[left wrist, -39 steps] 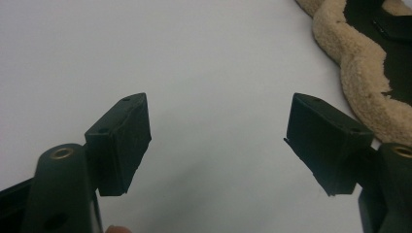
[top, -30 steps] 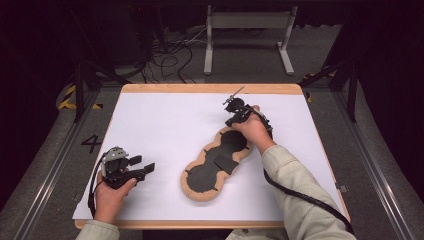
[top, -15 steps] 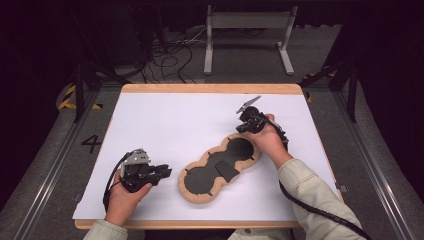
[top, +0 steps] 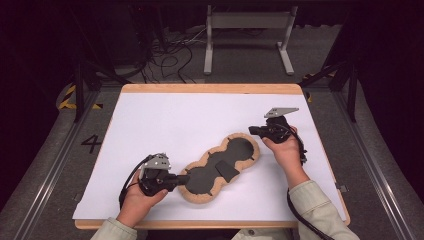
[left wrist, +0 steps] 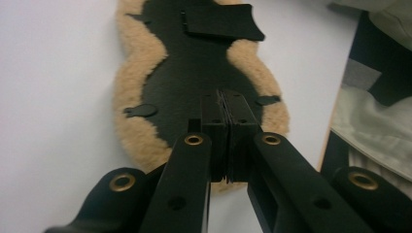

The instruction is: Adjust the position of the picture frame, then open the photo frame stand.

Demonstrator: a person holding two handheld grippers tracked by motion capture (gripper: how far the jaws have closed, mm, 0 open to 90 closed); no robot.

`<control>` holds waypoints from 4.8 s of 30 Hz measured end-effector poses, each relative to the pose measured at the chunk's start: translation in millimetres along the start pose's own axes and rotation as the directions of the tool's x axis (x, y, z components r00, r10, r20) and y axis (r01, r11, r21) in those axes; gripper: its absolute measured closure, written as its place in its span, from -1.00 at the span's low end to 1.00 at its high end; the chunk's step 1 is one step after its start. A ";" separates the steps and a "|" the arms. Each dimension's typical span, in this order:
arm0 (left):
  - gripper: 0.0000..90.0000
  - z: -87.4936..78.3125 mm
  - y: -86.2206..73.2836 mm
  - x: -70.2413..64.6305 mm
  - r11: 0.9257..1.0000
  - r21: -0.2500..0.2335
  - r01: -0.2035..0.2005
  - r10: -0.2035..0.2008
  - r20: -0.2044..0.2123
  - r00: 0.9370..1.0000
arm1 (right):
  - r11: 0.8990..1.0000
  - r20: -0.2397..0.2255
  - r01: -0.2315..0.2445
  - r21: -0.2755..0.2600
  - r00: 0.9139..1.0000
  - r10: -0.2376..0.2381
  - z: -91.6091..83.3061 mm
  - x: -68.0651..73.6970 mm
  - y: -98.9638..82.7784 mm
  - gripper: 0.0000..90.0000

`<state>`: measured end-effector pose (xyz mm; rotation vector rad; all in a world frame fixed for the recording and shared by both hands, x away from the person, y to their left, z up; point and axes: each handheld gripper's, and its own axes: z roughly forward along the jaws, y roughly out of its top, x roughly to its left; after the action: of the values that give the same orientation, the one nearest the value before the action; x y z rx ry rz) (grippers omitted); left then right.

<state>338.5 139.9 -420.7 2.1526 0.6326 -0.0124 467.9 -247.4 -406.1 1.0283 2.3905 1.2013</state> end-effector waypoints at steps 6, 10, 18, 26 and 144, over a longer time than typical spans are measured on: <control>1.00 7.7 5.5 -12.2 0.998 0.039 -0.051 0.049 0.061 0.997 | 1.000 0.011 -0.005 -0.001 1.000 0.005 -11.7 -3.5 -4.0 1.00; 1.00 11.5 10.9 -21.9 0.989 0.066 -0.129 0.121 0.115 0.986 | 1.000 0.004 -0.027 -0.016 1.000 0.027 -19.5 -5.7 -6.0 1.00; 1.00 26.8 12.8 -30.3 0.970 0.161 -0.183 0.150 0.195 0.969 | 0.998 -0.010 -0.054 -0.031 0.998 0.054 -25.2 -6.8 -7.8 1.00; 1.00 43.0 10.4 -33.5 0.938 0.257 -0.231 0.170 0.237 0.956 | 0.996 -0.049 -0.084 -0.042 0.995 0.082 -25.7 -6.0 -9.7 1.00; 0.08 -12.1 3.7 73.6 0.980 -0.152 0.131 -0.169 -0.275 0.946 | 0.954 -0.243 0.193 0.227 0.960 -0.136 0.3 91.5 -21.2 0.98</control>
<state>401.6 179.2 -427.2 1.9895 0.9387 0.2577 393.1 -191.6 -416.6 0.7698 2.7989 1.0249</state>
